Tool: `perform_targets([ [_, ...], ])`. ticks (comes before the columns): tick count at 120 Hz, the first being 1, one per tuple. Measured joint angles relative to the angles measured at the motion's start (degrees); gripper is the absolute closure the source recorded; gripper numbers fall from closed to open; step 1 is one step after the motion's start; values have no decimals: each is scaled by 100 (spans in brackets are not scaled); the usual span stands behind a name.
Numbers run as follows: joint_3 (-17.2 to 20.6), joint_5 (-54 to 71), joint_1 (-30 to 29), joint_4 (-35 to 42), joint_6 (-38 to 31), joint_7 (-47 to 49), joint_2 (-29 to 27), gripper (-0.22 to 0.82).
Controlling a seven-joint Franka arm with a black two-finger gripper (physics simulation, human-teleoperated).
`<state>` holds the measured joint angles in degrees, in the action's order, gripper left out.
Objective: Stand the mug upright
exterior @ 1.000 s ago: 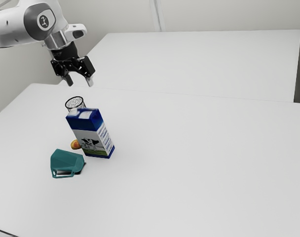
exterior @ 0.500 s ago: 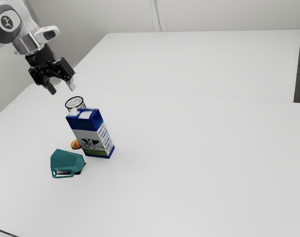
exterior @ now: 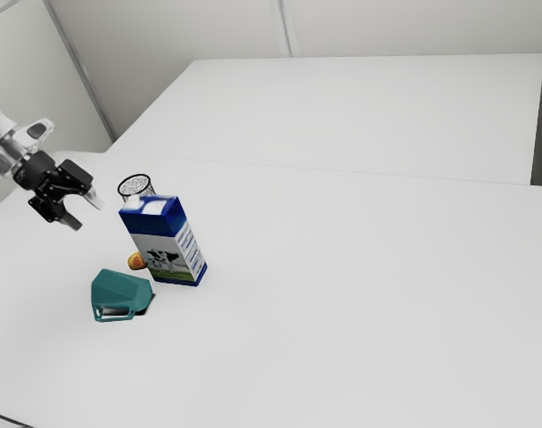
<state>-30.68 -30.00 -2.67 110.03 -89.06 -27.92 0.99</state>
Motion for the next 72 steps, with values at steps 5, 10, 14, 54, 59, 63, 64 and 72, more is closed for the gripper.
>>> perform_targets([
  [5,-9,-93,-111,2,-12,-183,137,0],
  [10,-11,-177,-217,6,-20,-362,281,0],
  [14,-12,-231,-284,9,-26,-501,373,0],
  [54,-8,-982,-868,125,-47,-1939,1375,0],
  [59,-4,-1059,-928,125,-40,-2100,1477,0],
  [63,4,-1114,-965,126,-35,-2222,1564,0],
  [64,6,-1126,-972,126,-34,-2251,1582,0],
  [72,27,-1224,-998,149,-22,-2472,1682,0],
])
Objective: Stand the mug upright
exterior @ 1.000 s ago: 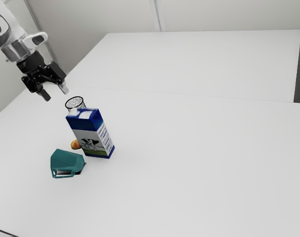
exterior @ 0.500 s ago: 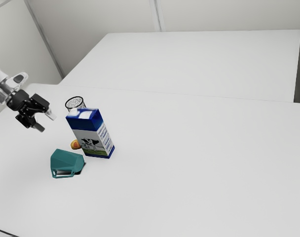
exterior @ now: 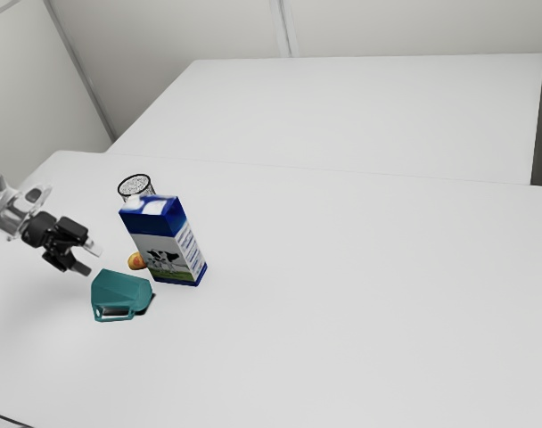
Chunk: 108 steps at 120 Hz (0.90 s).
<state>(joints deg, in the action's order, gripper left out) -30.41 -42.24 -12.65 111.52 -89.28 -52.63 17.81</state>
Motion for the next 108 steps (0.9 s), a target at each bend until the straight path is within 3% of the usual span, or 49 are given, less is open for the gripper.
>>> perform_targets([
  [40,26,-558,-15,675,152,-798,42,1],
  [60,26,-705,-25,744,262,-1057,29,42],
  [71,26,-752,-26,748,331,-1168,7,57],
  [87,25,-778,-26,781,387,-1291,-124,69],
  [108,18,-783,-26,1067,394,-1402,-501,75],
])
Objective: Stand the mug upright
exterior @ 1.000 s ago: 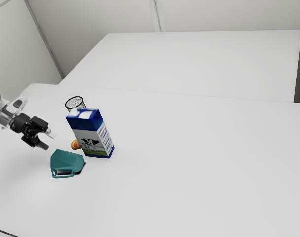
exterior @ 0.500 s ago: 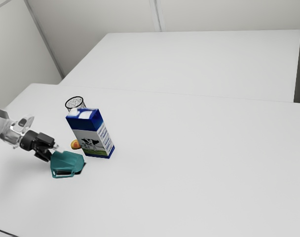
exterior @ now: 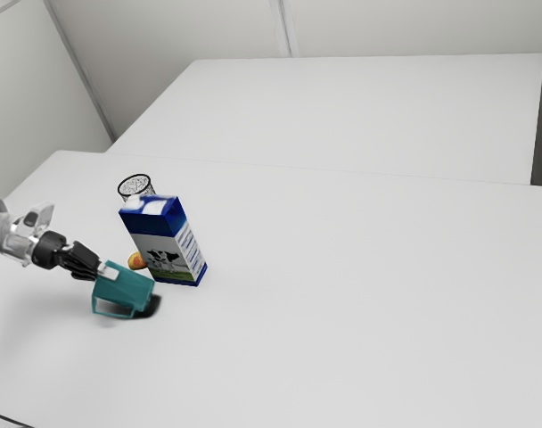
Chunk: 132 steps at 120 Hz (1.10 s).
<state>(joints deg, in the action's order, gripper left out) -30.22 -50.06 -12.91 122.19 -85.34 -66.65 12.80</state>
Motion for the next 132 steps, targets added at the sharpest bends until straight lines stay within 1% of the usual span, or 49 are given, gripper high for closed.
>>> perform_targets([
  [17,10,113,41,143,-75,16,-573,76],
  [33,75,691,272,189,-331,246,-1257,76],
  [46,548,1481,198,163,-665,611,-1708,76],
  [61,1189,2311,431,147,-1056,1137,-2132,77],
  [67,1435,2601,456,138,-1204,1389,-2228,76],
  [82,1887,3141,456,152,-1570,2010,-2366,76],
  [108,2517,3923,459,317,-2175,3019,-2412,77],
  [121,2715,4081,460,534,-2424,3446,-2436,77],
  [132,2812,4216,457,845,-2686,3773,-2598,77],
])
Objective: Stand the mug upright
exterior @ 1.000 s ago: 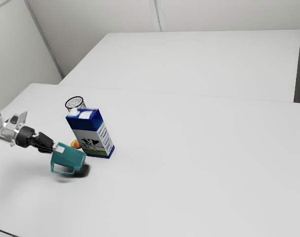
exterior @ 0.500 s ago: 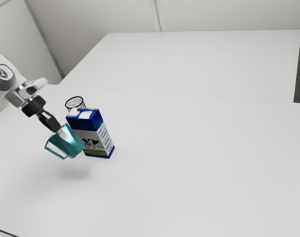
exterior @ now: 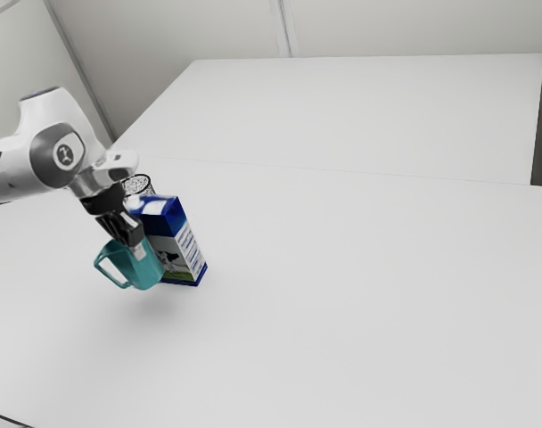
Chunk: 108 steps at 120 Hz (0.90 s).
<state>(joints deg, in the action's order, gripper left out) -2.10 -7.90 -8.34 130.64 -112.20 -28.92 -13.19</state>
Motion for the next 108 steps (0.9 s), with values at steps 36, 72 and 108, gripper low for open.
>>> perform_targets([
  [36,248,193,-2,863,-1336,829,-65,77],
  [72,330,200,0,1289,-2080,1349,22,78],
  [108,366,190,-1,1383,-2218,1684,-24,42],
])
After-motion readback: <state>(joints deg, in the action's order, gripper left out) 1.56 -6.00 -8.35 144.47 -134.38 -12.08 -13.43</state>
